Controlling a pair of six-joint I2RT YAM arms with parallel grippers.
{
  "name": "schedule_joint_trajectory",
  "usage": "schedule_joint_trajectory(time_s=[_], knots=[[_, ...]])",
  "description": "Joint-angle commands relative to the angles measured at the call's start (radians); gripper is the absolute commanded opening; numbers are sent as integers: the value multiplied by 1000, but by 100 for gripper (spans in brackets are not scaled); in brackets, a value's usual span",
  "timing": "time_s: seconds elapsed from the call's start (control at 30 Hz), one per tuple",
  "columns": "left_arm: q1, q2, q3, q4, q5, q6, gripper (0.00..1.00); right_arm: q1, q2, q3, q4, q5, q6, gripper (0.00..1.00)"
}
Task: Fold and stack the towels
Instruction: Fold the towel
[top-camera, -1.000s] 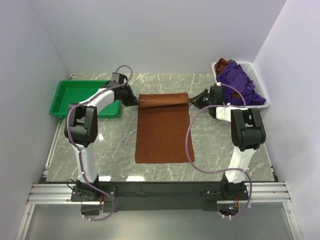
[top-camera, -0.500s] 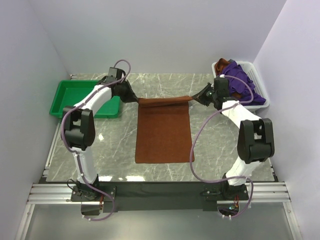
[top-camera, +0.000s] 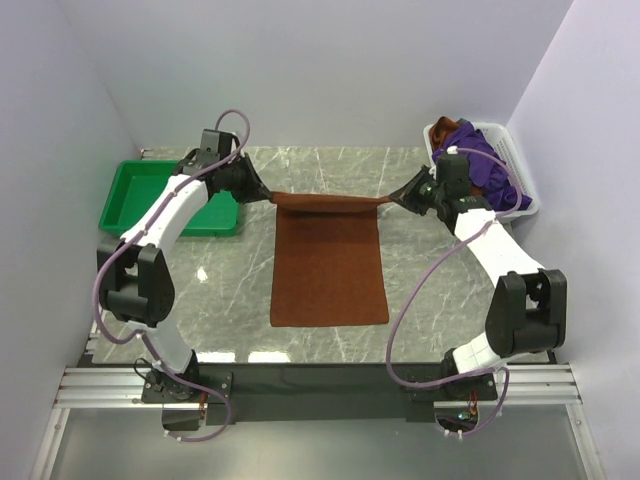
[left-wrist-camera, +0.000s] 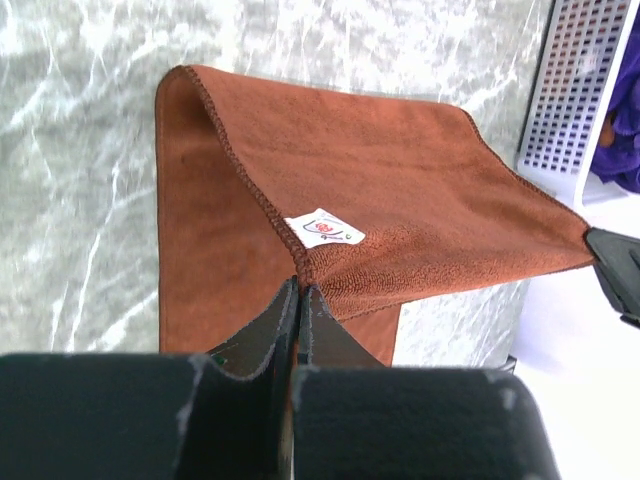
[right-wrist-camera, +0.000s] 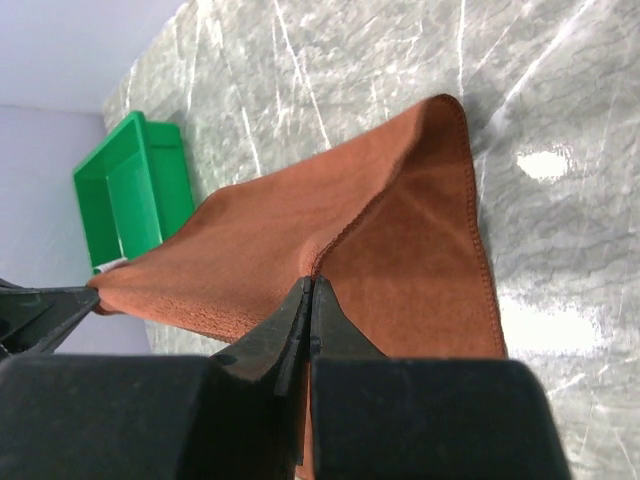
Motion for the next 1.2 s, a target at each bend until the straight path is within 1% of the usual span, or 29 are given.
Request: schedule_joint_trajectory(time_s=[0.0, 0.23, 0.37, 0.57, 0.63, 0.8, 0.93, 1.03, 1.17], knots=[[17, -56, -12, -40, -42, 41, 1, -12, -52, -8, -46, 50, -38, 0], [21, -38, 110, -82, -75, 43, 1, -12, -41, 91, -86, 68, -51, 0], [33, -9, 231, -97, -85, 41, 1, -13, -15, 165, -89, 88, -56, 0], [54, 58, 378, -97, -83, 29, 1, -15, 68, 324, -92, 117, -68, 0], [56, 80, 399, -91, -77, 27, 1, -16, 103, 372, -92, 119, -76, 0], [70, 117, 406, -83, -65, 29, 1, -15, 155, 423, -81, 111, -93, 0], [83, 121, 367, -79, -43, 23, 1, -16, 168, 421, -83, 104, -102, 0], [86, 100, 318, -70, -33, 21, 1, -16, 145, 381, -80, 90, -93, 0], [86, 59, 244, -67, -8, 18, 1, -16, 85, 285, -83, 82, -74, 1]])
